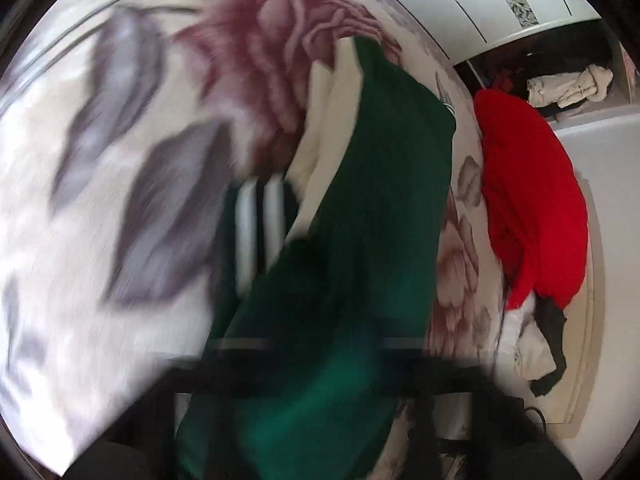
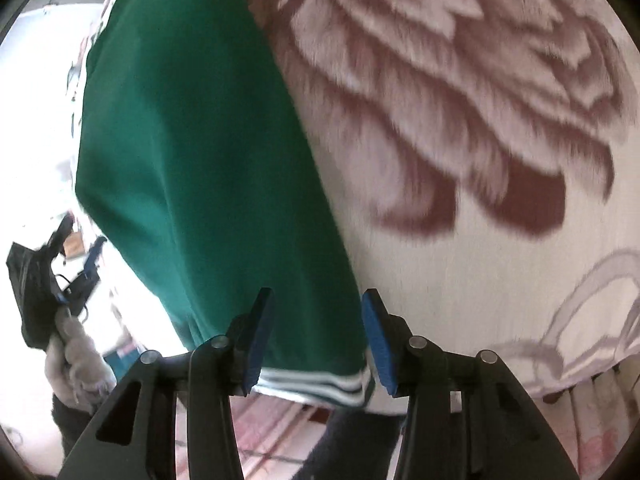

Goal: Fold large clothes

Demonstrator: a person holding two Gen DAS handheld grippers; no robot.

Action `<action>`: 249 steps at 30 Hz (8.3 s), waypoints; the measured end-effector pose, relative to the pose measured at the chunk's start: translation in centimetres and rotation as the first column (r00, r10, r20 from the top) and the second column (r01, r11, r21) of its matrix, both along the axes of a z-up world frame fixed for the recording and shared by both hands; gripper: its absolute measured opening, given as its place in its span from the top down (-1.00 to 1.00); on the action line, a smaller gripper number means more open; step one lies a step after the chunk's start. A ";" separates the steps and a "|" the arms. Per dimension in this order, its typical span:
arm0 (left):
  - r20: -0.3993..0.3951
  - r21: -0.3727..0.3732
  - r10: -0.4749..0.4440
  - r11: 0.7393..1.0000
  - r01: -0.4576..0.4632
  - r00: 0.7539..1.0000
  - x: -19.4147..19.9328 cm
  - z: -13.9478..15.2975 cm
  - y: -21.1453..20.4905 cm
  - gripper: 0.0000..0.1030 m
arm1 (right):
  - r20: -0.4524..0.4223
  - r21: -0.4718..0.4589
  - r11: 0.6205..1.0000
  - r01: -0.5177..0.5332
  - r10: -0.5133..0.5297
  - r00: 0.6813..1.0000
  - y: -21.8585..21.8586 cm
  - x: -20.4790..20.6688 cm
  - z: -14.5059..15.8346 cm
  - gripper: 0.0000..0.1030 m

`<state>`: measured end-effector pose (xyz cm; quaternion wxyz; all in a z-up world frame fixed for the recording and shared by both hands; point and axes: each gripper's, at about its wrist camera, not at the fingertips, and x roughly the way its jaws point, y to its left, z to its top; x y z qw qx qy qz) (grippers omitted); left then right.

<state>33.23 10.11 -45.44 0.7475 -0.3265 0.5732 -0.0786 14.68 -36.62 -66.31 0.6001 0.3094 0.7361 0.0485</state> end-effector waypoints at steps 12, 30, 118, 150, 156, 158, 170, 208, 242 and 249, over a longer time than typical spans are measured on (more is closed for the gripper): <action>-0.182 -0.108 -0.011 0.994 -0.009 0.983 0.0 -8.0 4.3 0.80 | -0.038 -0.035 0.999 -0.006 0.005 0.999 0.5 6.3 -0.6 0.08; 0.014 -0.138 -0.107 0.985 0.108 0.994 22.0 -3.4 3.7 -0.66 | 0.282 0.165 0.983 0.077 -0.122 0.952 -0.4 33.1 2.1 -0.29; -0.139 0.082 -0.068 0.993 0.080 0.988 -9.0 -5.7 4.1 0.85 | 0.033 0.071 0.995 0.065 -0.068 0.997 5.1 -1.3 -2.3 0.70; -0.282 -0.128 -0.046 0.992 0.010 0.958 -22.8 -5.1 6.1 0.87 | -0.138 0.158 0.987 0.020 0.003 0.990 7.1 -9.1 -0.9 0.80; -0.388 -0.125 -0.063 0.992 0.015 0.919 -22.1 -10.4 7.6 0.84 | -0.216 0.106 0.994 0.012 0.011 0.976 9.3 -9.5 -4.9 0.79; -0.431 -0.137 -0.071 0.990 0.013 0.900 -21.8 -10.1 7.7 0.79 | -0.239 0.126 0.992 -0.010 0.041 0.970 10.2 -8.8 -5.3 0.74; -0.176 -0.219 -0.035 0.976 -0.004 0.984 -11.1 1.5 9.4 -0.59 | 0.022 0.137 0.988 0.065 -0.069 0.997 3.7 1.7 1.1 -0.45; 0.300 -0.146 -0.292 0.927 0.347 0.908 20.1 0.9 2.5 0.64 | 0.501 0.370 0.864 -0.341 0.124 0.857 10.3 45.7 2.0 0.58; -0.193 -0.337 0.246 0.892 -0.300 0.950 -15.4 -3.3 7.6 -0.52 | 0.150 0.490 0.871 -0.010 -0.074 0.986 9.9 55.2 -11.2 -0.74; -0.242 -0.510 0.733 0.461 -0.727 0.635 -29.1 -5.3 4.8 -0.53 | 0.143 0.474 0.880 0.024 -0.104 0.984 12.3 58.5 -12.0 -0.76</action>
